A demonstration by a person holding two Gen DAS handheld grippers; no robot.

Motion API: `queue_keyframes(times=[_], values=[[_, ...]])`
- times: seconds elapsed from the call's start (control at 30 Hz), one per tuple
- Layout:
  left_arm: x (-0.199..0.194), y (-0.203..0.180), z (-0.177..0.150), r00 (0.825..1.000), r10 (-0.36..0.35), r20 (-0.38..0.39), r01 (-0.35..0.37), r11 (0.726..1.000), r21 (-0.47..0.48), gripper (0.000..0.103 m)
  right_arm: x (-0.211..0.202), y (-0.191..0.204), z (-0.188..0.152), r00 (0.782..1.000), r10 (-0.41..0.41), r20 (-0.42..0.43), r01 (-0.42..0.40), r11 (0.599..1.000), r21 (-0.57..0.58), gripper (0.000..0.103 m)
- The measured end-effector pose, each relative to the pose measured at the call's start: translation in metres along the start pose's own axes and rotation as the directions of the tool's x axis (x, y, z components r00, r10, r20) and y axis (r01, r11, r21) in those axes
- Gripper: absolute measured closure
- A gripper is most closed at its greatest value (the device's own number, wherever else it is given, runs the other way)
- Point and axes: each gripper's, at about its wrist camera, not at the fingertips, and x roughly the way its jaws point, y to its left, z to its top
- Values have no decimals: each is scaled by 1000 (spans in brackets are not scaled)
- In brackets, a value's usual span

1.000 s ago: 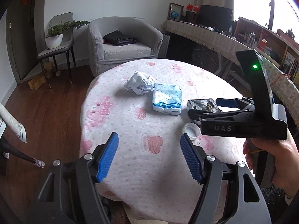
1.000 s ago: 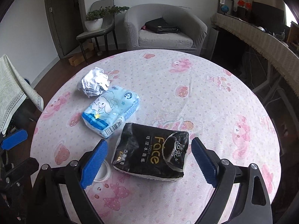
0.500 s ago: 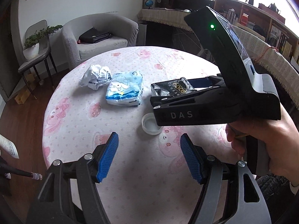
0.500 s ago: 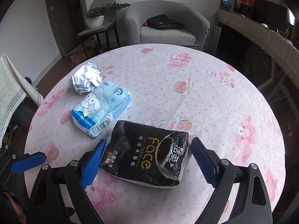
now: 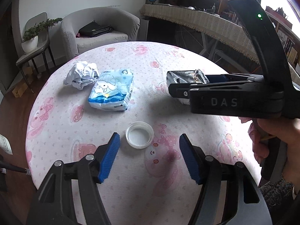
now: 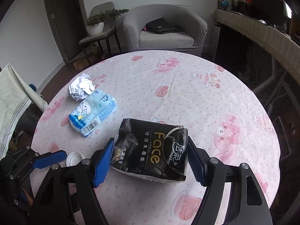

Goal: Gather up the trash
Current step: 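Grasp the black Face tissue bag with the right gripper while left grasps the white lid, then carry the tissue bag and lid over the green bin with both grippers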

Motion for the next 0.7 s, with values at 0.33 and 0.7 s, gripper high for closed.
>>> queue_keyframes(times=[0.33, 0.7], values=[[7, 1, 8, 998, 69, 13, -69, 997, -24, 61, -16, -21, -2, 999, 48, 17, -49, 997, 56, 29], [-4, 8, 0, 997, 81, 17, -81, 996, -38, 71, -12, -6, 4, 997, 80, 17, -80, 995, 51, 29]])
